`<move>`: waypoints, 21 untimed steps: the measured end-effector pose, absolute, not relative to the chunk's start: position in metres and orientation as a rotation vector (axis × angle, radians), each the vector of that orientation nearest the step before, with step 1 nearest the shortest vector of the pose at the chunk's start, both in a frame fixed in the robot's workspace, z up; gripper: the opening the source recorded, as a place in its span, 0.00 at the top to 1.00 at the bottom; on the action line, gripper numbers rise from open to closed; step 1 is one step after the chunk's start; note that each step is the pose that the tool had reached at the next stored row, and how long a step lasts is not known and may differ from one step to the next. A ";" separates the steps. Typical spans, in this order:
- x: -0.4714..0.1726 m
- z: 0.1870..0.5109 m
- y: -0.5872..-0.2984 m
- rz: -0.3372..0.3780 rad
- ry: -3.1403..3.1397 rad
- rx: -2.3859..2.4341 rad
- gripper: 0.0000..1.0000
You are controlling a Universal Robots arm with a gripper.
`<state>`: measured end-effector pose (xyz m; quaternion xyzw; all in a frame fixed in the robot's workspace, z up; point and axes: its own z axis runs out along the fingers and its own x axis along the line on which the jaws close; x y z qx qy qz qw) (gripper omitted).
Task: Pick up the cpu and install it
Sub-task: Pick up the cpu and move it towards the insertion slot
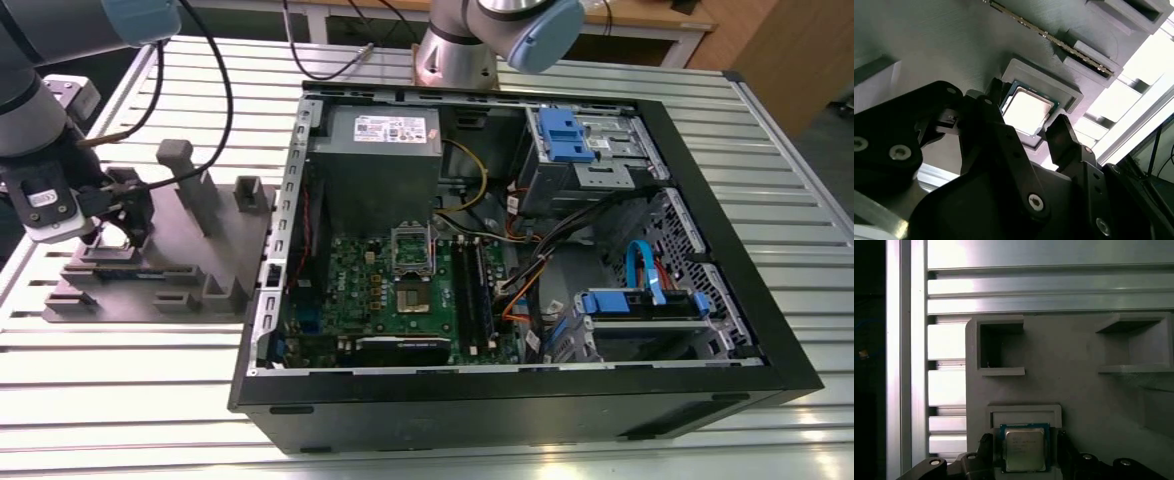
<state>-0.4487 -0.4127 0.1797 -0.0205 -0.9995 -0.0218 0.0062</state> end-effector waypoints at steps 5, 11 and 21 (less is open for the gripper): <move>-0.449 0.180 -0.412 -0.068 -3.128 -0.038 0.38; -0.449 0.180 -0.410 -0.068 -3.128 -0.025 0.38; -0.450 0.180 -0.410 -0.067 -3.128 -0.024 0.38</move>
